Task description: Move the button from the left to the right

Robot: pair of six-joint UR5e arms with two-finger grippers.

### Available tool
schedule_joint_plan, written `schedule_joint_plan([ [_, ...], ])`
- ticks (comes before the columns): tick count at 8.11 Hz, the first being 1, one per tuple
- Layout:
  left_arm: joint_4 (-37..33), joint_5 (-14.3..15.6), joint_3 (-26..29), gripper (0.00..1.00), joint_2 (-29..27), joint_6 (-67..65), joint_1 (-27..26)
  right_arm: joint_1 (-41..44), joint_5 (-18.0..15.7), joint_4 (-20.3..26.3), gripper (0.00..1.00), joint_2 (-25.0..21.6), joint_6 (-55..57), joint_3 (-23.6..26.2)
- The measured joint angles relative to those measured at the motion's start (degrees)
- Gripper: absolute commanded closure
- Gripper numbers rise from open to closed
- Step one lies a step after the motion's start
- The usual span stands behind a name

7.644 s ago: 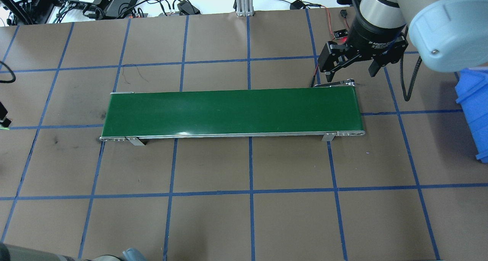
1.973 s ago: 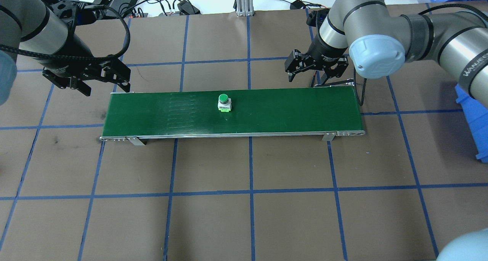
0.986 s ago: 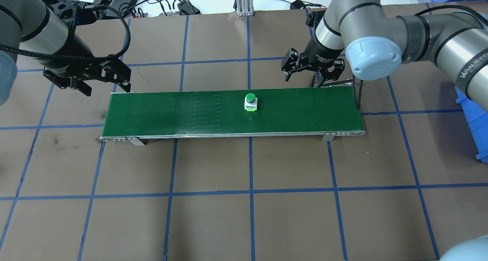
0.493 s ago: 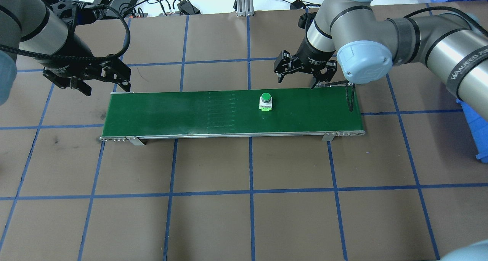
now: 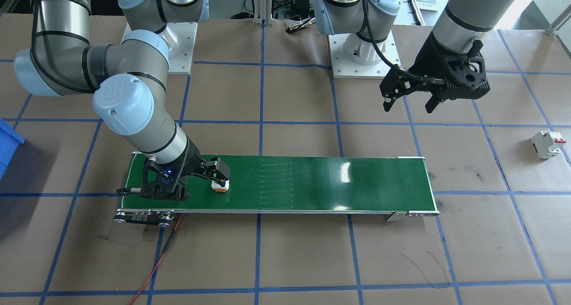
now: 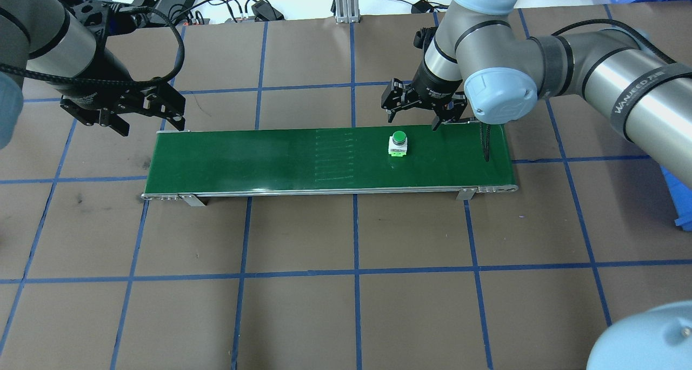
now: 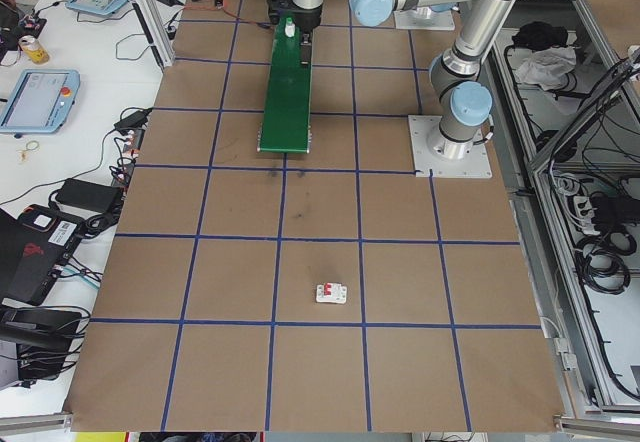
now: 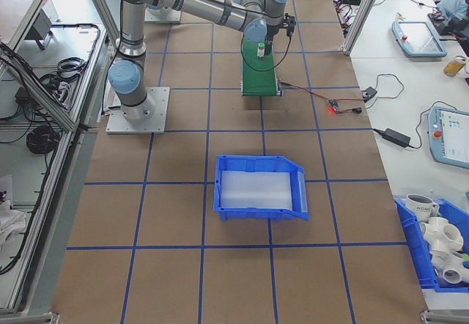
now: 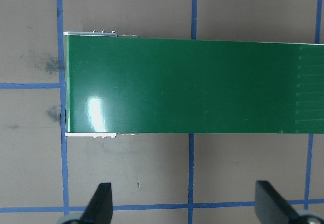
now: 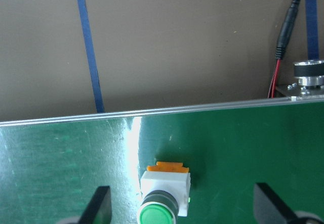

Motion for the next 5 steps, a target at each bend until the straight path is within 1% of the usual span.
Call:
schedule_joint_plan([
  [2,0.0,0.1,0.0,0.0,0.0,0.0,0.0,0.0,-1.3,-0.7,0.01,1.9,-0.6,0.5],
  [3,0.0,0.1,0.0,0.0,0.0,0.0,0.0,0.0,-3.4,-0.8,0.01,2.4,-1.6,1.6],
  [4,0.0,0.1,0.0,0.0,0.0,0.0,0.0,0.0,-5.2,-0.9,0.11,2.7,-2.7,2.8],
  [5,0.0,0.1,0.0,0.0,0.0,0.0,0.0,0.0,-6.4,-1.0,0.39,2.9,-3.5,3.4],
])
